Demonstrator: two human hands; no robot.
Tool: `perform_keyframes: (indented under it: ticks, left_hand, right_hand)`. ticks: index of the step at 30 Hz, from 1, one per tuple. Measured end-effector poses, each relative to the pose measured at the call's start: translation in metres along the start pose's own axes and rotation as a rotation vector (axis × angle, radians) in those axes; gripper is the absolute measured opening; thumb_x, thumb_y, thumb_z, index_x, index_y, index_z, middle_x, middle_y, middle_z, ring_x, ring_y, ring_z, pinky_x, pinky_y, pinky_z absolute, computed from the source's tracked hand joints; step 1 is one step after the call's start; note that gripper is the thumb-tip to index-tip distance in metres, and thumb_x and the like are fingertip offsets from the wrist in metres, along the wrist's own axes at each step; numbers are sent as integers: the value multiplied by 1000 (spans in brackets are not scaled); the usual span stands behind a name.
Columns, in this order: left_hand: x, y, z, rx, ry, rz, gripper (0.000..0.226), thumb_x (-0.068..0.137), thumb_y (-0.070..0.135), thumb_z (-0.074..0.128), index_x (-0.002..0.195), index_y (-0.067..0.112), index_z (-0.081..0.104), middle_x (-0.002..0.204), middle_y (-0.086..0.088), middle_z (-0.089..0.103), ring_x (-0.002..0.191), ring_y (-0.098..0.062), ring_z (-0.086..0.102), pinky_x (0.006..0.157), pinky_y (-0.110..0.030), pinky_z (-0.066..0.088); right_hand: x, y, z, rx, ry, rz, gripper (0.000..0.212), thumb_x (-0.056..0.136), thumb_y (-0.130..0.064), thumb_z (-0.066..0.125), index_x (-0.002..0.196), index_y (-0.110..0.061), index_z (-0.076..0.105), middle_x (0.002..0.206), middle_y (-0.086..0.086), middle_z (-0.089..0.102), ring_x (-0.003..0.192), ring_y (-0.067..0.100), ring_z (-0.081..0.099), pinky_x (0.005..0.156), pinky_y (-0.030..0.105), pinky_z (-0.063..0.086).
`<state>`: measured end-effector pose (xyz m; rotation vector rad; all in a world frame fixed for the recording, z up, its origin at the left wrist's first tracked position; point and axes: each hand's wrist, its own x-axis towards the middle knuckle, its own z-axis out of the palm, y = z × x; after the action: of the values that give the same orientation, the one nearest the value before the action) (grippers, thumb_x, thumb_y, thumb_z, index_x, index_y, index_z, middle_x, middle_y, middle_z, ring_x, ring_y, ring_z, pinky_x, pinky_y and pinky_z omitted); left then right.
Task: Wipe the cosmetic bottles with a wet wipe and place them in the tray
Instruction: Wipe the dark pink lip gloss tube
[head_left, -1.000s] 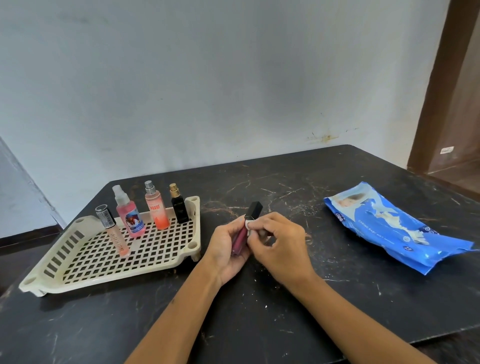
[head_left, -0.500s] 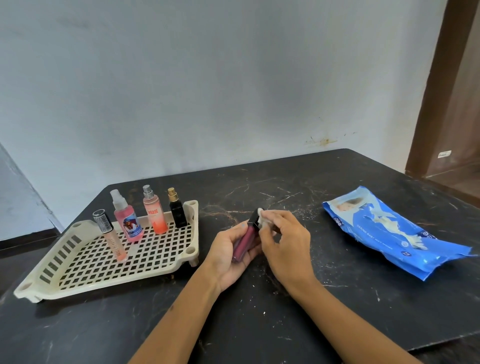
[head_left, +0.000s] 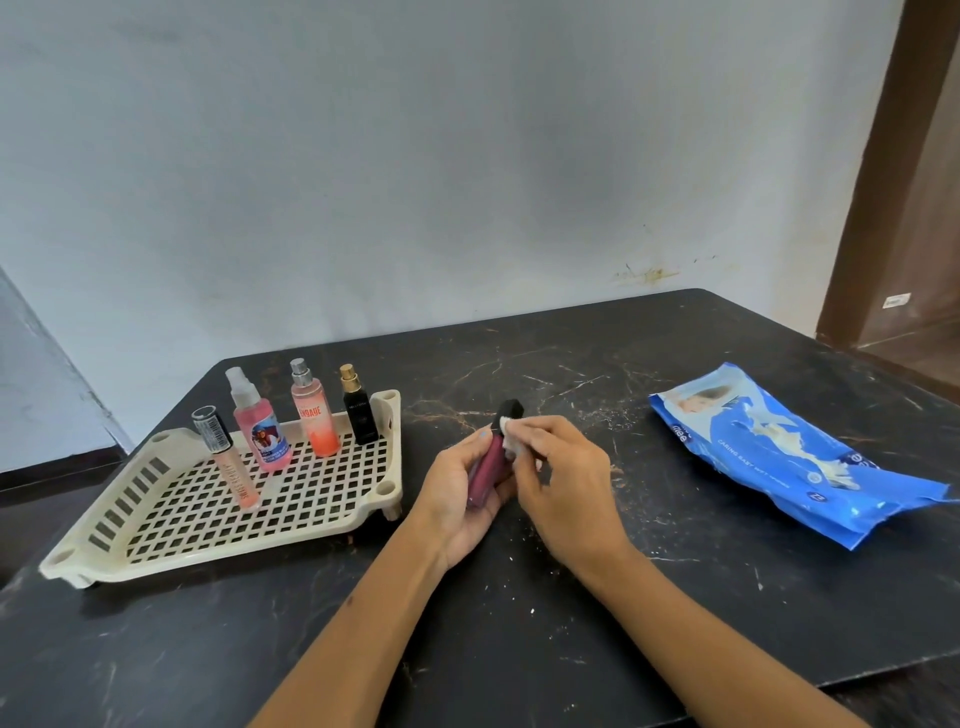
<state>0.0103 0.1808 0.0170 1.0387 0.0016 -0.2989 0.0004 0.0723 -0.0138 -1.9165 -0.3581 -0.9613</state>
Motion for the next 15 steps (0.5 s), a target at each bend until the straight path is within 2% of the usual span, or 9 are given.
perform_keyframes:
  ticks: [2, 4, 6, 9, 12, 15]
  left_hand:
    - [2, 1, -1, 19, 41, 4, 44, 99, 35, 37, 91, 2, 65, 90, -15, 66, 84, -21, 65, 82, -32, 53]
    - [3, 3, -2, -16, 44, -13, 65, 95, 54, 30, 104, -1, 64, 107, -19, 68, 101, -28, 66, 89, -37, 52]
    - [4, 4, -1, -81, 43, -24, 79, 90, 66, 23, 116, 0, 58, 113, -22, 67, 106, -32, 65, 84, -39, 52]
    - [5, 5, -3, -104, 55, 4, 86, 86, 73, 21, 114, 0, 57, 106, -23, 68, 97, -33, 67, 78, -37, 55]
    - [2, 8, -4, -94, 49, -4, 75, 85, 70, 32, 93, -1, 57, 78, -14, 64, 68, -24, 64, 66, -30, 55]
    - [-1, 14, -2, -40, 3, -33, 42, 82, 50, 56, 74, 8, 51, 64, -5, 52, 52, -14, 51, 53, -23, 46]
  right_hand:
    - [-4, -1, 3, 29, -59, -90, 22, 82, 0, 64, 102, -4, 73, 100, 2, 68, 87, 11, 67, 75, 28, 57]
    - [-7, -4, 4, 36, -100, -175, 20, 79, 0, 65, 97, -2, 74, 96, 3, 69, 84, 13, 67, 72, 30, 57]
    - [-10, -8, 3, 8, -141, -262, 20, 75, 1, 65, 93, -2, 74, 93, 4, 69, 81, 16, 67, 70, 31, 56]
    - [-13, -13, 2, 3, -197, -358, 20, 70, 4, 66, 87, -1, 74, 89, 7, 69, 79, 20, 66, 67, 33, 56]
    - [-14, -15, 0, 12, -233, -411, 17, 67, 5, 64, 81, 0, 72, 84, 8, 68, 73, 22, 65, 65, 34, 55]
    - [-14, -19, -1, 27, -265, -444, 14, 65, 5, 63, 75, -1, 71, 82, 7, 67, 70, 22, 65, 81, 30, 54]
